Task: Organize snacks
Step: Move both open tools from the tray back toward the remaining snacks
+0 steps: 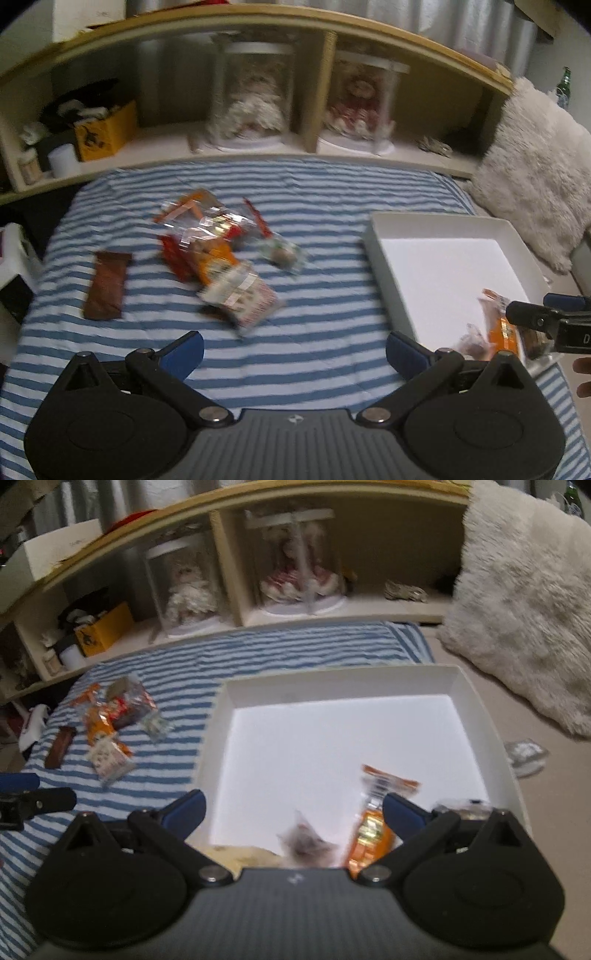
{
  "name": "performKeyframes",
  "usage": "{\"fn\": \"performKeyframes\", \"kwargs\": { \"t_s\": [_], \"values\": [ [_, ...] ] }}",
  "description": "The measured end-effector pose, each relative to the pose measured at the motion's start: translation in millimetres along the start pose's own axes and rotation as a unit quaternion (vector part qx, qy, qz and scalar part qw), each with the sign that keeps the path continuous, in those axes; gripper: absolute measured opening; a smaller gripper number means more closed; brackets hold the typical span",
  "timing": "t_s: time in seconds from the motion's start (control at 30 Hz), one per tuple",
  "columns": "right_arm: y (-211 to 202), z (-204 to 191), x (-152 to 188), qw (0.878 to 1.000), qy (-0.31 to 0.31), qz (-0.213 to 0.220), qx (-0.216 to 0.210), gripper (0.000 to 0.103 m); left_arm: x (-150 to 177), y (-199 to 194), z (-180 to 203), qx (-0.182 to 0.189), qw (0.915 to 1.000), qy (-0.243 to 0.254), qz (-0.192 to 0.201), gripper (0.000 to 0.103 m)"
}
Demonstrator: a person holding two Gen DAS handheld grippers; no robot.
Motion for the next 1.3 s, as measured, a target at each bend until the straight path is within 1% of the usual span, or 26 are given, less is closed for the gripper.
{"fn": "performKeyframes", "kwargs": {
  "t_s": [0.2,0.4,0.47,0.6,0.7,0.8,0.87,1.0,1.07,1.13,1.2,1.3],
  "values": [
    [15,-32,-6,0.999,-0.027,0.015,-0.029,0.102,-5,1,-41,-0.023,0.9994,-0.026,0.009,0.103],
    [40,-68,-10,0.996,-0.063,0.025,-0.062,0.102,-8,12,-85,-0.075,0.9964,-0.035,0.017,0.103],
    [50,-81,-11,0.994,-0.079,0.028,-0.076,0.102,-7,17,-100,-0.086,0.9949,-0.044,0.027,0.103],
    [66,-105,-10,0.989,-0.105,0.032,-0.103,0.102,-10,28,-121,-0.085,0.9933,-0.064,0.046,0.103],
    [77,-122,-6,0.984,-0.121,0.038,-0.128,0.102,-12,42,-131,-0.086,0.9926,-0.069,0.051,0.103],
    [90,-135,-5,0.980,-0.126,0.046,-0.144,0.103,-13,58,-135,-0.088,0.9929,-0.054,0.059,0.103],
    [100,-144,-5,0.979,-0.128,0.048,-0.153,0.103,-13,69,-136,-0.091,0.9936,-0.035,0.058,0.103],
    [120,-157,-4,0.975,-0.144,0.063,-0.158,0.103,-12,89,-139,-0.104,0.9926,0.006,0.062,0.103],
    [131,-161,-5,0.974,-0.146,0.063,-0.162,0.103,-13,99,-145,-0.110,0.9921,-0.001,0.060,0.103],
    [141,-163,-5,0.973,-0.142,0.063,-0.169,0.103,-15,106,-152,-0.109,0.9920,-0.020,0.060,0.103],
    [152,-166,-5,0.971,-0.153,0.055,-0.174,0.103,-17,113,-156,-0.106,0.9920,-0.030,0.062,0.103],
    [166,-175,-6,0.968,-0.185,0.038,-0.165,0.102,-19,122,-155,-0.100,0.9933,-0.012,0.056,0.103]
  ]
}}
Point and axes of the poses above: each gripper's, at about its wrist camera, not at the fingertips, and y roughly the way its jaws point, z to its right, x to its underside, the point moved 1 cm from there along y, roughly the way its jaws point, and after that the axes turned 7 degrees about -x, right-handed, at the moved point
